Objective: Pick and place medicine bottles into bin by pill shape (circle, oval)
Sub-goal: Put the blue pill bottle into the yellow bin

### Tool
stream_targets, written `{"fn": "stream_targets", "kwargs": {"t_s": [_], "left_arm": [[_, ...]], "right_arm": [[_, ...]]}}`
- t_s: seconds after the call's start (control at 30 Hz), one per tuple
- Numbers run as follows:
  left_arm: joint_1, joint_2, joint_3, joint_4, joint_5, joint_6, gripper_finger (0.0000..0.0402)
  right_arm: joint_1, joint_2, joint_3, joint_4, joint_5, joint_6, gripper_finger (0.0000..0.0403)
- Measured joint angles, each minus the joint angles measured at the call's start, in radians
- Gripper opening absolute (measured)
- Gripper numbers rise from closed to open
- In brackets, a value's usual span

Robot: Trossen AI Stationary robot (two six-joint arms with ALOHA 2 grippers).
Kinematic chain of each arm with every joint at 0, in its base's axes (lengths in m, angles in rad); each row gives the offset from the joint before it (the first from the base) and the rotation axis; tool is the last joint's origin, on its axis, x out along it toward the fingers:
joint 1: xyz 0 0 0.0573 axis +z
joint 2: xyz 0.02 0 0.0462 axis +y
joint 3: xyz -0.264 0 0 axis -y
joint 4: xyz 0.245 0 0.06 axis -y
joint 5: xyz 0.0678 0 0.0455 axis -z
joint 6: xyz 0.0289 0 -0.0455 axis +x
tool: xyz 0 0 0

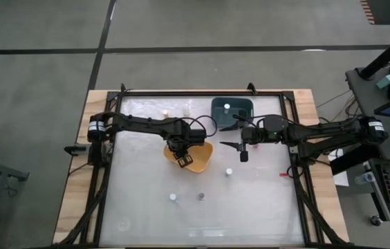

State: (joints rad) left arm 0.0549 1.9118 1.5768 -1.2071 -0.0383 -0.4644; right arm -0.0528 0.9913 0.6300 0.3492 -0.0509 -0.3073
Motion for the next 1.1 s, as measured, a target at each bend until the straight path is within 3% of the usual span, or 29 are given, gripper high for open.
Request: {"fn": "stream_targets", "kwargs": {"t_s": [0.63,1.1], "left_arm": [[-0.001,-0.001,-0.031,0.048,-0.001,0.006,0.0100],[-0.001,-0.001,-0.032,0.049,-0.003,0.004,0.0134]], "right_arm": [[0.000,0.000,0.000,0.000,0.000,-0.007,0.0199],[0.000,0.000,0.000,-0.001,0.000,-0.007,0.0199]]}}
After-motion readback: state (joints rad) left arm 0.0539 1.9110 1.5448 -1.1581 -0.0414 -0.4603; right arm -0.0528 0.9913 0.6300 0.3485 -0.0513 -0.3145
